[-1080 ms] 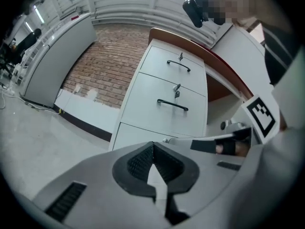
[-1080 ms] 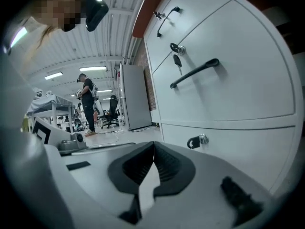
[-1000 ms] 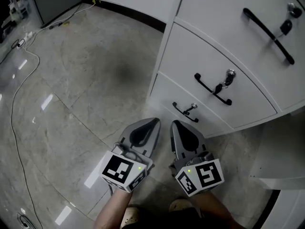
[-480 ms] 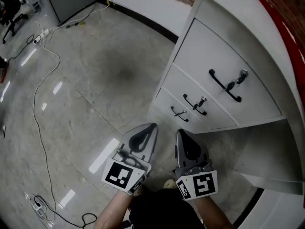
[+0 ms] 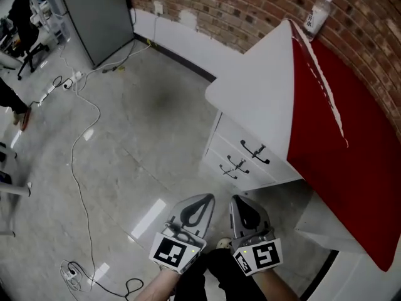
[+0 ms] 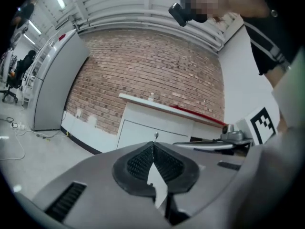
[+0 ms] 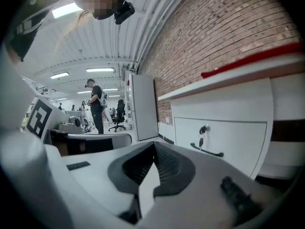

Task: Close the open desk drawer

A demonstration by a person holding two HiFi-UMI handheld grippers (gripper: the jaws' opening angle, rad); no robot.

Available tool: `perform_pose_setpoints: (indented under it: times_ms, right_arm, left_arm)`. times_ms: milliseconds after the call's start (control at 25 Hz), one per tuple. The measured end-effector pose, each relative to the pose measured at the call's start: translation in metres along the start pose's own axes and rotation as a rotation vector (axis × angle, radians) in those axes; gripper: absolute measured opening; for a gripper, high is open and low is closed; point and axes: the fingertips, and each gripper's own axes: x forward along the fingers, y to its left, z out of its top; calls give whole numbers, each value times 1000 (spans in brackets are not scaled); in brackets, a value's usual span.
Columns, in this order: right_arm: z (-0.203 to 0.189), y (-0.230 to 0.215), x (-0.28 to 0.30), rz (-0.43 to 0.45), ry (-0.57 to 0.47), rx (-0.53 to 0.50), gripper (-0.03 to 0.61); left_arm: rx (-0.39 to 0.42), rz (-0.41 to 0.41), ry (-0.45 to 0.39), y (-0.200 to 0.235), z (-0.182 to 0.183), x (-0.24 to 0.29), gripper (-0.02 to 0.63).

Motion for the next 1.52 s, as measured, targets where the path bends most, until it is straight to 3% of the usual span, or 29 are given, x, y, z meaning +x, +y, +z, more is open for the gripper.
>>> perform_pose_setpoints:
  times_ms: [240, 520, 640, 800, 960, 1240, 1520]
  right_arm:
    - [65, 9, -37, -19, 67, 43, 11]
    - [123, 10, -95, -68, 190, 221, 11]
    - [139, 17, -116, -70, 243, 223, 11]
    - [162, 31, -140, -49, 229, 215, 11]
    - [185, 37, -161, -25, 208, 247, 11]
    - [224, 29, -183, -63, 114, 279, 11]
    - [246, 23, -188, -73, 65, 198, 11]
  left_arm:
    - [13, -23, -17, -42, 80, -15, 9]
    - [-20, -62, 29, -84, 151, -41, 9]
    - [-17, -66, 49, -97, 177, -53, 9]
    - [-16, -48, 99, -110, 201, -72, 9]
    - [-20, -54, 93, -130, 224, -77, 9]
    - [-3, -49, 113, -156, 242, -88, 9]
    - [57, -78, 77, -169, 262, -86, 9]
